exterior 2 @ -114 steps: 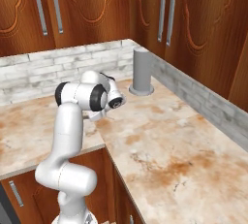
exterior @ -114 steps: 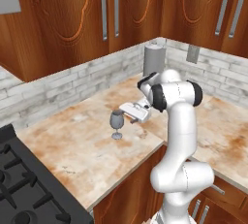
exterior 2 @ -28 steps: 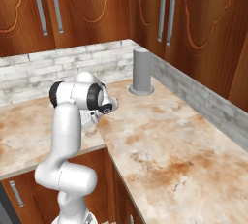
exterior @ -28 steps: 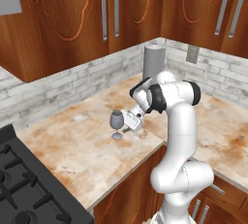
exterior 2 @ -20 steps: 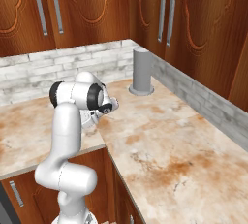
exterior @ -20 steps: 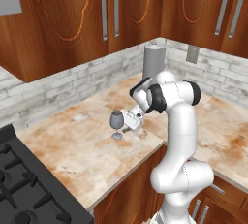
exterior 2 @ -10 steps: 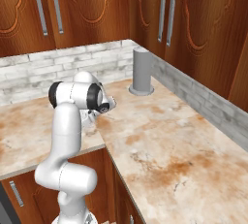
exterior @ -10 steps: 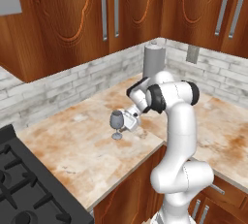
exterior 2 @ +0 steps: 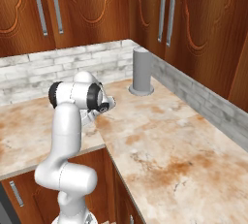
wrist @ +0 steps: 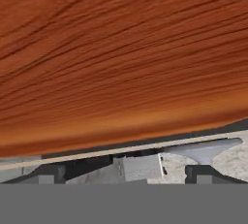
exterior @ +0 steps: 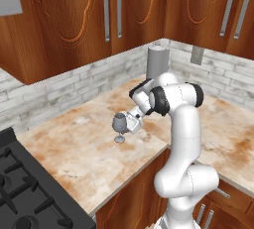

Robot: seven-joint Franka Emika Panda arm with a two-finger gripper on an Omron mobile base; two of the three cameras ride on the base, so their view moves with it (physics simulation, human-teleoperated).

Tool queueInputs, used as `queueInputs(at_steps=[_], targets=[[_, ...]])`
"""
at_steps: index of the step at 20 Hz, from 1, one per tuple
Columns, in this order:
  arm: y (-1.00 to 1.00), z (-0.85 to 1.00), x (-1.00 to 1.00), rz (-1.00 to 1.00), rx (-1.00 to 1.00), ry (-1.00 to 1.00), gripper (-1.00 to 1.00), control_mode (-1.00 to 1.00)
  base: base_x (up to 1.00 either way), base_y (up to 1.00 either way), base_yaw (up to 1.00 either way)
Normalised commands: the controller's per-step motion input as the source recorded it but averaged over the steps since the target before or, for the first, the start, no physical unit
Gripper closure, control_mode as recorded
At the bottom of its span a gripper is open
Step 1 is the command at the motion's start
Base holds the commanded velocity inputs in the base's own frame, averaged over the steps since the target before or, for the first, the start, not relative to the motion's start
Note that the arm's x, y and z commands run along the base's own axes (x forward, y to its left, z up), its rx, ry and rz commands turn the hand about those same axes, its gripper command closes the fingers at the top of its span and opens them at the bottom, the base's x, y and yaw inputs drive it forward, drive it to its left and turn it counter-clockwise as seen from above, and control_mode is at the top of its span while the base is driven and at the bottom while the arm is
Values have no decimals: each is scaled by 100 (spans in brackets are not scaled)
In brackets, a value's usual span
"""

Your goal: Retrieve the wine glasses from the counter and place one next to each plate.

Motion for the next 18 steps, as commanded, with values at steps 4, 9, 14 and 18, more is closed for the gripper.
queueInputs(at_steps=[4,9,14,18], targets=[[0,-27,-42,0,0,13,-100,-100,0,0,0],[0,-3,-17,0,0,1,-100,-100,0,0,0],[-1,0,-42,3,0,0,-100,-100,0,0,0],[0,0,-3,0,0,0,-100,-100,0,0,0]])
